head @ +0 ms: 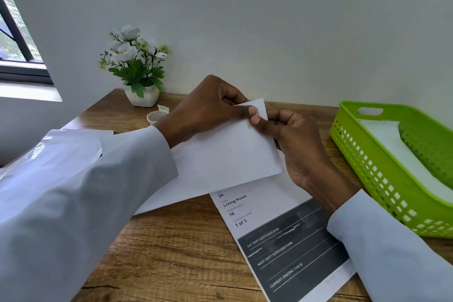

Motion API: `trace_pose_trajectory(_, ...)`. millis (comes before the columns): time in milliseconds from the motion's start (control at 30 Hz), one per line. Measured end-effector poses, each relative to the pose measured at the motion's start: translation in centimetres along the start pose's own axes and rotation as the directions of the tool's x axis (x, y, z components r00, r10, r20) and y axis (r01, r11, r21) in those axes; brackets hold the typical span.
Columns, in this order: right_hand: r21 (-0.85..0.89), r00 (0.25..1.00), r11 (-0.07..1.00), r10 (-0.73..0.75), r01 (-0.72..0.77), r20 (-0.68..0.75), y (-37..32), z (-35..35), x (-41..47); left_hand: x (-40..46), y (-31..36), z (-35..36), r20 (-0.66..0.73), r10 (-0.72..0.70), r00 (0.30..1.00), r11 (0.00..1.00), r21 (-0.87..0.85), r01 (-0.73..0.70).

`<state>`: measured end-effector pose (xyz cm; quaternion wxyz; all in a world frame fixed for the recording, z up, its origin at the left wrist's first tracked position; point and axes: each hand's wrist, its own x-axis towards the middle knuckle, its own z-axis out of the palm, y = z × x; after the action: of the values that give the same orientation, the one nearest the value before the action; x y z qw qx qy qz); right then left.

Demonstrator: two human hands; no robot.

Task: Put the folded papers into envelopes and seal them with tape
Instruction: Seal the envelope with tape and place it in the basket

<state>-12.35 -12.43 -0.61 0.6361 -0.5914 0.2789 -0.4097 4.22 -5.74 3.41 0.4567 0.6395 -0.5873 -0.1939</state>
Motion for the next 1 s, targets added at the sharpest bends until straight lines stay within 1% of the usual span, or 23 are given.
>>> trace_pose_trajectory(200, -0.108, 0.991, 0.992, 0.076, -0.064, 0.107, -0.2, -0.8, 0.2, 0.2, -0.4, 0.4, 0.004, 0.052, 0.999, 0.993, 0.108, -0.052)
trace_pose_trajectory(300, -0.131, 0.988, 0.987, 0.109, -0.095, 0.105, -0.6, -1.1, 0.5, 0.0, -0.4, 0.3, 0.028, 0.068, 0.997, 0.992, 0.109, -0.07)
trace_pose_trajectory(400, -0.04, 0.993, 0.994, 0.108, -0.106, 0.049, -1.5, -2.1, 1.0, -0.1, -0.4, -1.4, 0.063, 0.019, 0.998, 0.99, 0.138, -0.028)
trace_pose_trajectory(467, 0.044, 0.995, 0.994, 0.103, -0.102, -0.007, -2.2, -3.1, 1.3, -0.6, -0.8, -3.5, 0.12, -0.049, 0.992, 0.98, 0.198, 0.024)
trace_pose_trajectory(533, 0.063, 0.995, 0.994, 0.091, -0.089, -0.034, -2.6, -3.9, 1.4, -1.0, -1.6, -5.9, 0.146, -0.121, 0.982, 0.969, 0.233, 0.085)
trace_pose_trajectory(600, -0.001, 0.997, 0.998, 0.069, -0.069, 0.02, -3.1, -4.5, 1.3, -1.4, -2.4, -7.6, 0.127, -0.132, 0.983, 0.977, 0.184, 0.108)
trace_pose_trajectory(667, -0.126, 0.985, 0.99, 0.079, -0.059, 0.153, -3.8, -5.0, 1.0, -1.6, -2.7, -8.4, 0.118, -0.111, 0.987, 0.988, 0.117, 0.097)
trace_pose_trajectory(733, -0.274, 0.948, 0.961, 0.115, -0.031, 0.296, -4.8, -5.2, 0.7, -1.7, -2.4, -8.8, 0.164, -0.09, 0.982, 0.992, 0.104, 0.074)
trace_pose_trajectory(800, -0.418, 0.909, 0.908, 0.155, 0.024, 0.388, -5.9, -4.7, 0.6, -1.7, -1.8, -8.8, 0.231, -0.075, 0.97, 0.988, 0.148, 0.041)
trace_pose_trajectory(900, -0.564, 0.86, 0.819, 0.209, 0.105, 0.465, -6.6, -3.1, 0.4, -1.3, -0.7, -8.3, 0.296, -0.054, 0.954, 0.982, 0.187, -0.003)
trace_pose_trajectory(967, -0.604, 0.853, 0.783, 0.21, 0.145, 0.478, -6.6, -2.3, 0.0, -1.1, -0.3, -7.9, 0.258, -0.002, 0.966, 0.988, 0.151, -0.038)
trace_pose_trajectory(1000, -0.606, 0.86, 0.781, 0.196, 0.154, 0.471, -6.5, -2.2, -0.1, -1.1, -0.2, -7.7, 0.2, 0.045, 0.979, 0.99, 0.124, -0.071)
